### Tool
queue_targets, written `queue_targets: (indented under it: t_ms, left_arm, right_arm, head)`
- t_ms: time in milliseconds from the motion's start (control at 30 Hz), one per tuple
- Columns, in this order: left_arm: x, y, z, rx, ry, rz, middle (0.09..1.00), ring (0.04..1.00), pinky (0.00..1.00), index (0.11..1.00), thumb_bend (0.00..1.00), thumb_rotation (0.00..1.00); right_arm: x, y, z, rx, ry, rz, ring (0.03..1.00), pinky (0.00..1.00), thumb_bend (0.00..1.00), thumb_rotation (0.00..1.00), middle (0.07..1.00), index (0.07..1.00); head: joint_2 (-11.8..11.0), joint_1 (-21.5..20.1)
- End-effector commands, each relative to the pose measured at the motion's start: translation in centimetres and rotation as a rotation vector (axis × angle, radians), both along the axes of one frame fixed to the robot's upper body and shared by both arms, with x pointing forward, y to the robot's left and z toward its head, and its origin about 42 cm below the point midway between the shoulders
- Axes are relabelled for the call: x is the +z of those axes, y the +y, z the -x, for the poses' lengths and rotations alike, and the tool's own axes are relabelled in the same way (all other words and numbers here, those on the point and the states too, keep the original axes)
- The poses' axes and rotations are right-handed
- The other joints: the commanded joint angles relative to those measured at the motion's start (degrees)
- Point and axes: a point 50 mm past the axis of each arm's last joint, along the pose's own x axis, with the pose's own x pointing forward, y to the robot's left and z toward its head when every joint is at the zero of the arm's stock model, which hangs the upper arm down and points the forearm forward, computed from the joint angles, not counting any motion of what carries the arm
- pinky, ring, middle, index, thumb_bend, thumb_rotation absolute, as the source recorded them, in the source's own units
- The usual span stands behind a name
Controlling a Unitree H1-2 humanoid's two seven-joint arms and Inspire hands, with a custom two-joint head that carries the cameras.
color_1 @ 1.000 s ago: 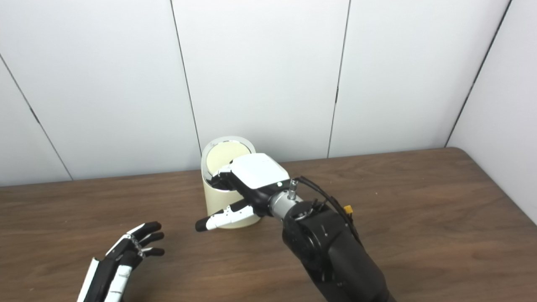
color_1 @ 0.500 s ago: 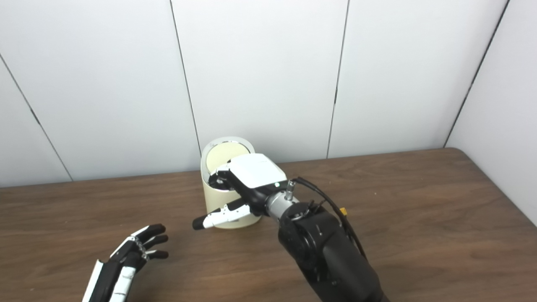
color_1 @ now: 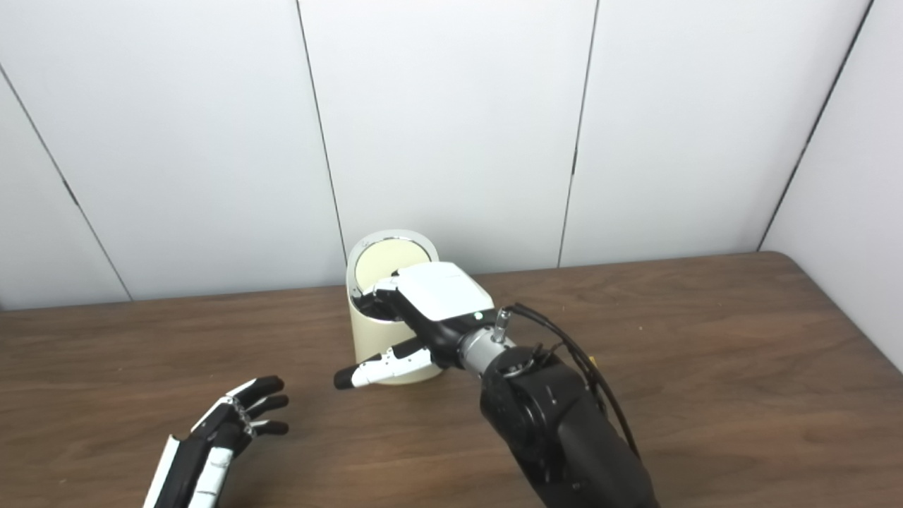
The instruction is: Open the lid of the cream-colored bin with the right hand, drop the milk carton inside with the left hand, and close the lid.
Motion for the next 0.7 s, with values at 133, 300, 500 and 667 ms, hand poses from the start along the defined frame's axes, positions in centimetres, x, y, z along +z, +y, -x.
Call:
queue_targets:
  t_ms: [133,300,500,667]
  left_arm:
    - [0.8,0.1,-0.3,0.003,-0.042,-0.006,0.821,0.781,0.65,0.817,0.68,0.85]
    - [0.8,0.0,-0.3,0.004,-0.046,-0.009,0.823,0.781,0.65,0.818,0.67,0.85]
    - [0.8,0.0,-0.3,0.006,-0.048,-0.009,0.821,0.778,0.65,0.816,0.67,0.86]
    - [0.8,0.0,-0.3,0.007,-0.045,-0.01,0.82,0.778,0.65,0.814,0.67,0.85]
  right_arm:
    - [-0.1,-1.3,0.4,-0.002,0.094,-0.02,0.906,0.89,0.86,0.83,0.864,0.834]
    - [0.1,-1.4,0.7,-0.006,0.077,-0.042,0.9,0.87,0.86,0.82,0.858,0.829]
    - [-0.4,-1.6,0.8,-0.01,0.08,-0.039,0.891,0.85,0.88,0.83,0.851,0.827]
    - [-0.5,-1.7,0.8,-0.015,0.083,-0.04,0.898,0.86,0.88,0.82,0.859,0.837]
  head:
    - [-0.18,-0.03]
    - [-0.18,0.12]
    - [-0.16,-0.01]
    - [-0.32,-0.1]
